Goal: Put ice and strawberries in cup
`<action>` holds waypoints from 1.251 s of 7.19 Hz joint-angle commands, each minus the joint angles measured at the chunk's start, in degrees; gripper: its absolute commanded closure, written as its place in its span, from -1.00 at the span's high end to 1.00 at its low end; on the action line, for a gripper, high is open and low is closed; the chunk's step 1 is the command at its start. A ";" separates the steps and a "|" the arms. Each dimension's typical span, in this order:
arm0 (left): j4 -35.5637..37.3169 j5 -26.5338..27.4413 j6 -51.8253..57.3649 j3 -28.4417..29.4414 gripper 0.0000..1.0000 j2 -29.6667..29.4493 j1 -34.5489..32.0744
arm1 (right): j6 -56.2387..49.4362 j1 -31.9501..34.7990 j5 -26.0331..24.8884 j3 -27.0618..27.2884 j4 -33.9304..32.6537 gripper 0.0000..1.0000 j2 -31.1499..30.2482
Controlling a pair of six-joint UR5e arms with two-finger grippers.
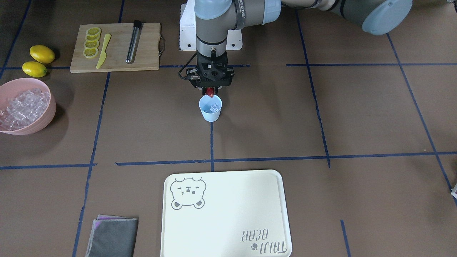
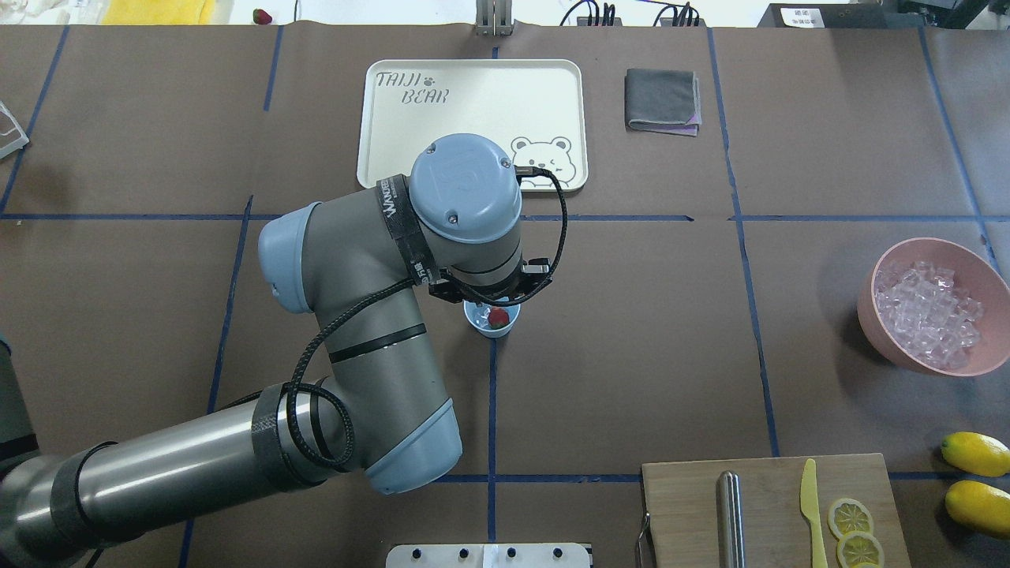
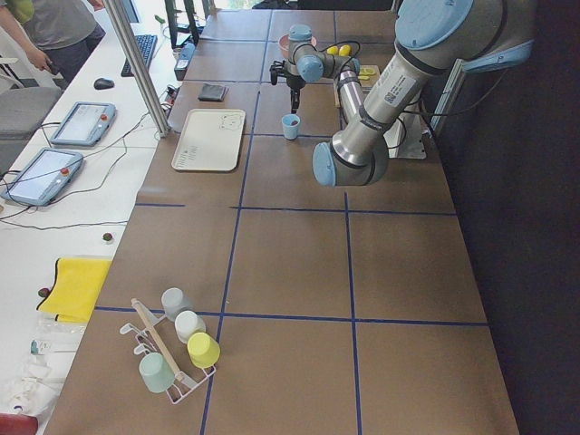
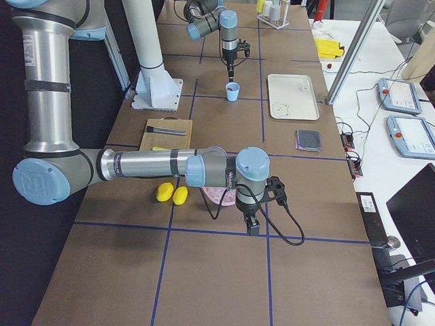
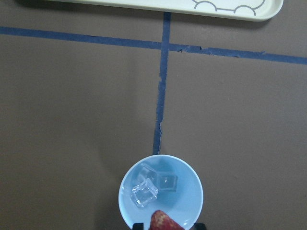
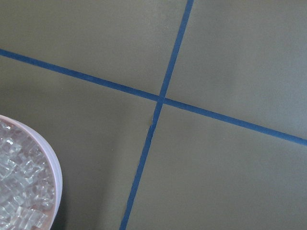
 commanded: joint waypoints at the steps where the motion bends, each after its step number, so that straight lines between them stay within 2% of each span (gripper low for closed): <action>1: 0.07 -0.01 -0.16 -0.50 0.75 0.13 0.00 | 0.00 0.00 0.00 -0.02 0.00 0.99 0.09; 3: 0.68 -0.01 1.06 -2.15 1.00 2.39 -0.26 | 0.00 0.00 0.00 -0.02 0.00 0.99 0.09; 4: 1.64 -0.01 6.64 -8.08 1.00 8.33 -1.22 | 0.00 0.00 0.00 -0.11 0.00 0.99 0.00; 5: 4.00 -0.10 15.31 -15.63 1.00 15.35 -4.71 | 0.00 0.00 0.00 -0.19 0.00 1.00 -0.18; 6: 6.29 -2.01 25.41 -20.49 1.00 20.03 -9.62 | -0.17 0.52 0.08 -0.45 0.00 1.00 -0.61; 8: 6.31 -15.42 45.34 -20.63 1.00 28.20 -24.97 | -0.88 1.23 0.17 -0.46 0.00 0.99 -2.02; 9: 6.31 -19.40 55.29 -20.19 1.00 33.04 -32.44 | -0.79 1.23 0.09 -0.46 0.00 0.99 -2.37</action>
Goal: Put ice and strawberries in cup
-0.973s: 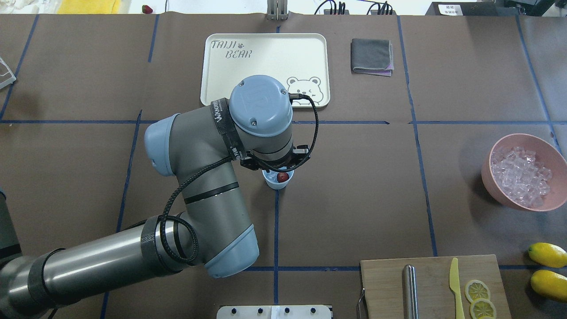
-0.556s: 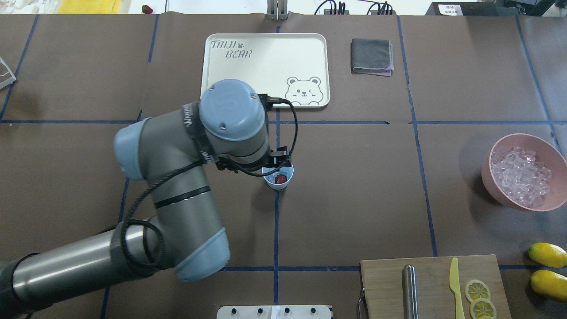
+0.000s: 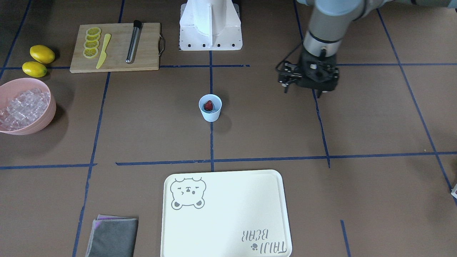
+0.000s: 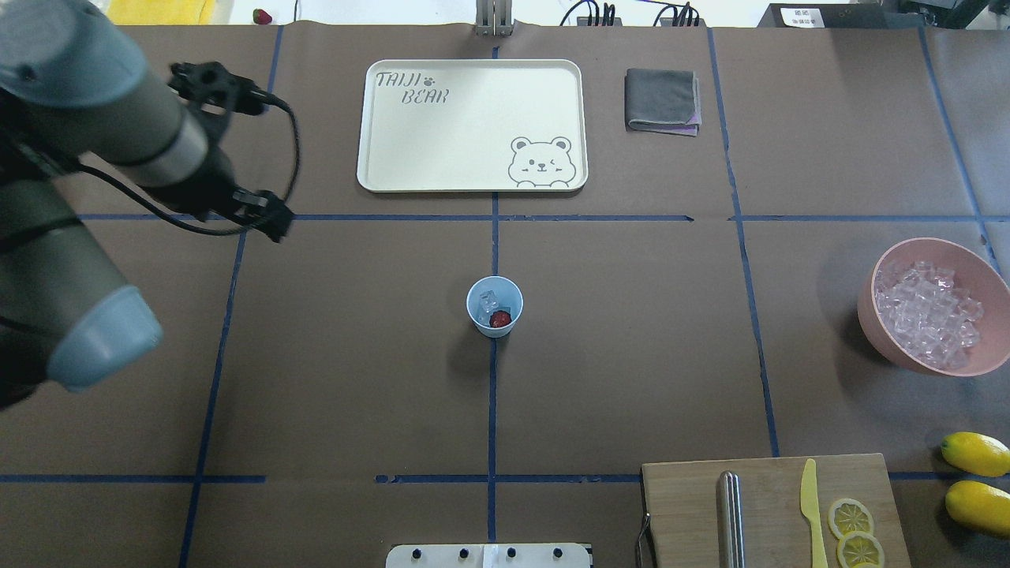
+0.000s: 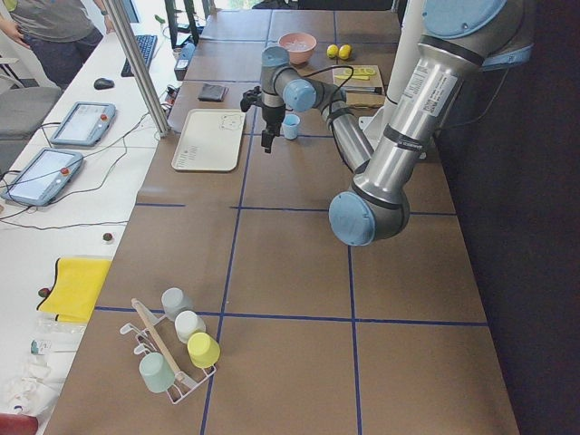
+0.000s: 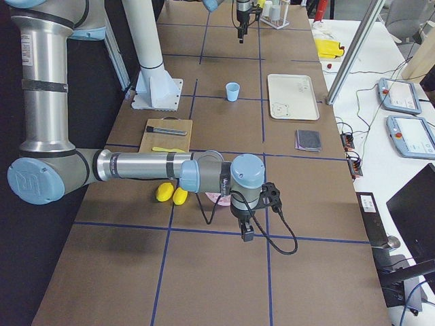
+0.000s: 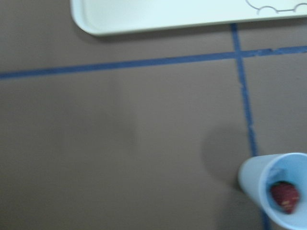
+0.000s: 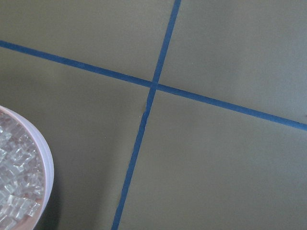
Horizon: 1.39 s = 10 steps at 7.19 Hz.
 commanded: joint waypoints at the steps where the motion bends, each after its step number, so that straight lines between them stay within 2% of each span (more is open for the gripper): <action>1: 0.12 -8.80 22.31 1.96 1.00 9.63 -16.17 | 0.41 0.28 -0.06 -0.02 0.00 0.99 -0.55; 3: -0.58 -13.74 37.98 9.41 1.00 14.67 -27.61 | 0.42 0.36 -0.06 -0.02 0.00 1.00 -0.73; 4: -1.63 -16.37 43.27 10.93 1.00 19.73 -33.06 | 0.76 0.36 -0.06 -0.02 0.00 0.99 -0.64; 5: -1.81 -18.92 43.32 11.99 1.00 21.08 -35.46 | 0.77 0.36 -0.06 -0.02 0.00 0.99 -0.73; 7: -1.73 -18.33 43.15 12.43 1.00 27.05 -36.80 | 0.68 0.54 -0.06 -0.02 0.00 0.99 -0.82; 8: -1.99 -18.33 42.89 14.53 1.00 26.38 -38.37 | 0.77 0.54 -0.06 -0.02 0.00 1.00 -0.82; 10: -1.99 -18.24 43.23 14.29 1.00 26.72 -41.01 | 0.77 0.54 -0.06 -0.02 0.00 1.00 -0.82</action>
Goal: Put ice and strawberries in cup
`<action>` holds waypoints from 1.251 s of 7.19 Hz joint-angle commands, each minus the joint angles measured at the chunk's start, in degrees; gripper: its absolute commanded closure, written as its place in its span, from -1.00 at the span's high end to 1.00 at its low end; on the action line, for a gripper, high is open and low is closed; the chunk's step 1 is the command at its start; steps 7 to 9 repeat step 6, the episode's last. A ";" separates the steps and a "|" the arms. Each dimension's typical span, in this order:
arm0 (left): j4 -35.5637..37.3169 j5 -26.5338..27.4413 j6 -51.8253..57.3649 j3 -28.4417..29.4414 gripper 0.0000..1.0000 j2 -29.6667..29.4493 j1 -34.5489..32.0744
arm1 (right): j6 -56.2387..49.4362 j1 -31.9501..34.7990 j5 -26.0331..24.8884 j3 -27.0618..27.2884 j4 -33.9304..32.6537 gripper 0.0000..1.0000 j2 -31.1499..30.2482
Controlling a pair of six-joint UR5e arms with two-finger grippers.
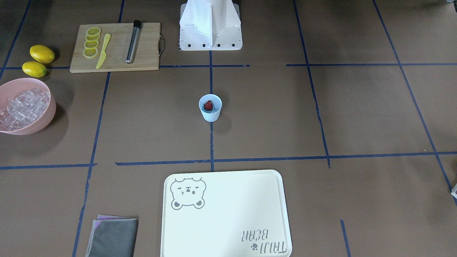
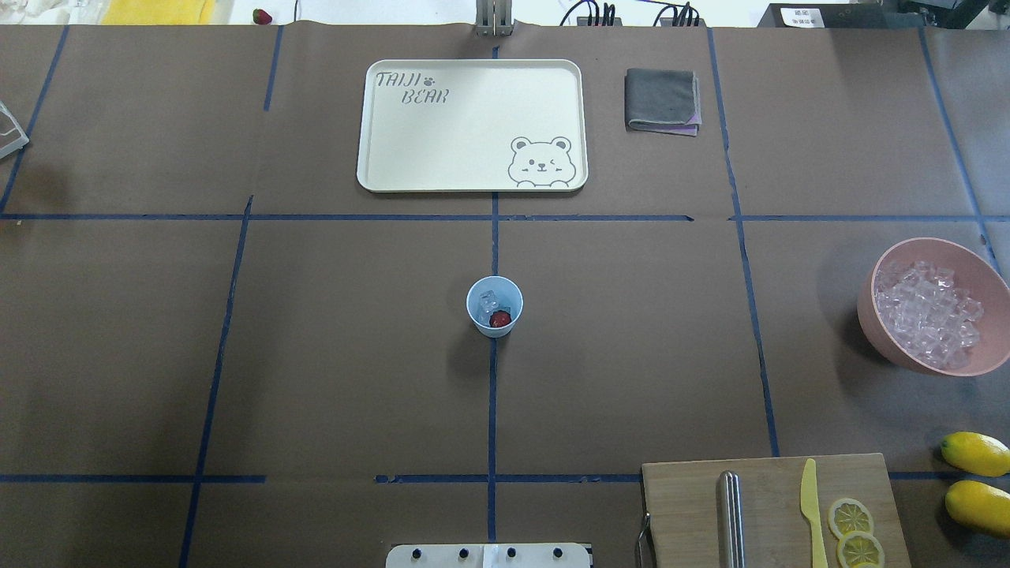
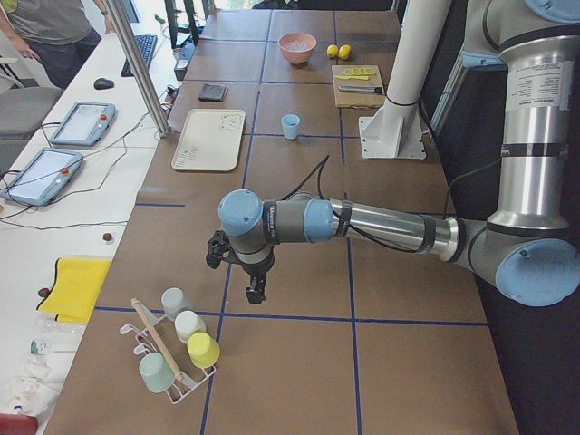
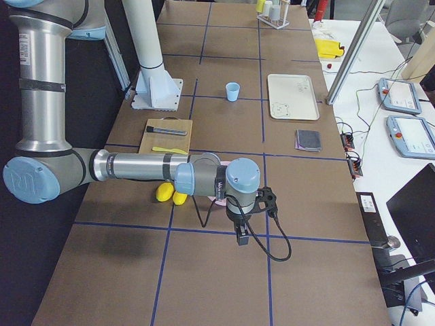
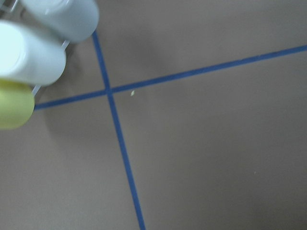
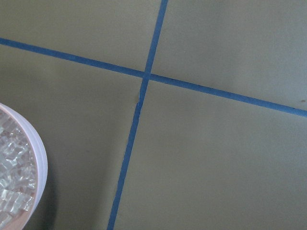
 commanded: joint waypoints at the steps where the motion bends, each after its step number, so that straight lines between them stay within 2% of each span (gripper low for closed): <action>1: -0.12 0.15 0.36 0.69 1.00 -0.02 -1.58 | 0.01 0.01 0.00 0.09 0.00 1.00 -0.09; 9: -0.03 0.23 0.10 -0.71 1.00 2.26 -1.58 | 0.27 0.01 0.09 0.44 0.00 1.00 -0.18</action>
